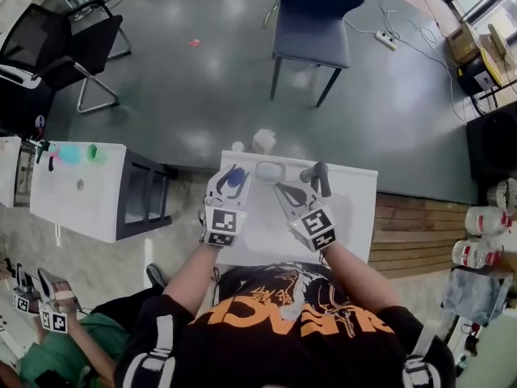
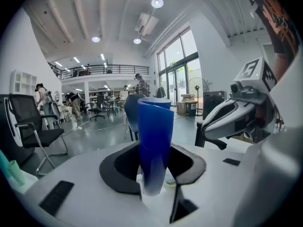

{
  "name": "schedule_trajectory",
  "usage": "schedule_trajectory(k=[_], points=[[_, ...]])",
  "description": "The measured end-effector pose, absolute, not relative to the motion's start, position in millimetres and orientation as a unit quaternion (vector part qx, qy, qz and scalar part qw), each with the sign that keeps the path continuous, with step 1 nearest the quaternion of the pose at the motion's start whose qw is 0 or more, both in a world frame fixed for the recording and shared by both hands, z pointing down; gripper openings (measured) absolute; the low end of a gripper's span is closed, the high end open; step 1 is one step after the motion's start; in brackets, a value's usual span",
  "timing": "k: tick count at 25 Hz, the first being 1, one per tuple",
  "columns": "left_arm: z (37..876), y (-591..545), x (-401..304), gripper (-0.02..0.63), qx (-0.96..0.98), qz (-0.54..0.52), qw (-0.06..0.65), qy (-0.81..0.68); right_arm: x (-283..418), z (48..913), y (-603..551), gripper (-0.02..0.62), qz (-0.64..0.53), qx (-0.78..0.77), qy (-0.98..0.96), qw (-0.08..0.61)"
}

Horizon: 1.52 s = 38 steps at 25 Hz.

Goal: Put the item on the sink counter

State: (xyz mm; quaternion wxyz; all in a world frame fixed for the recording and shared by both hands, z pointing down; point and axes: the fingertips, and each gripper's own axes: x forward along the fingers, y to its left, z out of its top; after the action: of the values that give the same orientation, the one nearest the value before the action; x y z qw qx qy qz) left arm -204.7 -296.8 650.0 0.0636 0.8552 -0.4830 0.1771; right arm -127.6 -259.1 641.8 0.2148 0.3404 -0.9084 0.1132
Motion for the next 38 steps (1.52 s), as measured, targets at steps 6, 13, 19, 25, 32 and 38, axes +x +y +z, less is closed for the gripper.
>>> schedule_trajectory(k=[6, 13, 19, 25, 32, 38], points=[[675.8, -306.1, -214.7, 0.164, 0.854, 0.177, 0.081, -0.482, -143.5, 680.4, -256.6, 0.014, 0.132, 0.330, -0.902, 0.245], [705.4, -311.7, -204.1, 0.164, 0.853, 0.193, 0.087, -0.477, -137.3, 708.3, -264.7, 0.014, 0.159, 0.341, -0.889, 0.261], [732.7, -314.9, -203.0, 0.164, 0.851, 0.213, 0.102, -0.468, -136.0, 711.8, -268.1, 0.014, 0.167, 0.346, -0.884, 0.265], [748.1, -310.6, -201.6, 0.164, 0.851, 0.213, 0.107, -0.467, -126.9, 721.3, -270.5, 0.014, 0.174, 0.350, -0.879, 0.273], [750.8, -315.3, -205.5, 0.164, 0.851, 0.200, 0.092, -0.476, -129.0, 729.3, -274.3, 0.014, 0.175, 0.341, -0.879, 0.285], [749.7, -314.0, -206.6, 0.166, 0.855, 0.188, 0.083, -0.476, -129.9, 728.2, -271.9, 0.014, 0.173, 0.338, -0.880, 0.286]])
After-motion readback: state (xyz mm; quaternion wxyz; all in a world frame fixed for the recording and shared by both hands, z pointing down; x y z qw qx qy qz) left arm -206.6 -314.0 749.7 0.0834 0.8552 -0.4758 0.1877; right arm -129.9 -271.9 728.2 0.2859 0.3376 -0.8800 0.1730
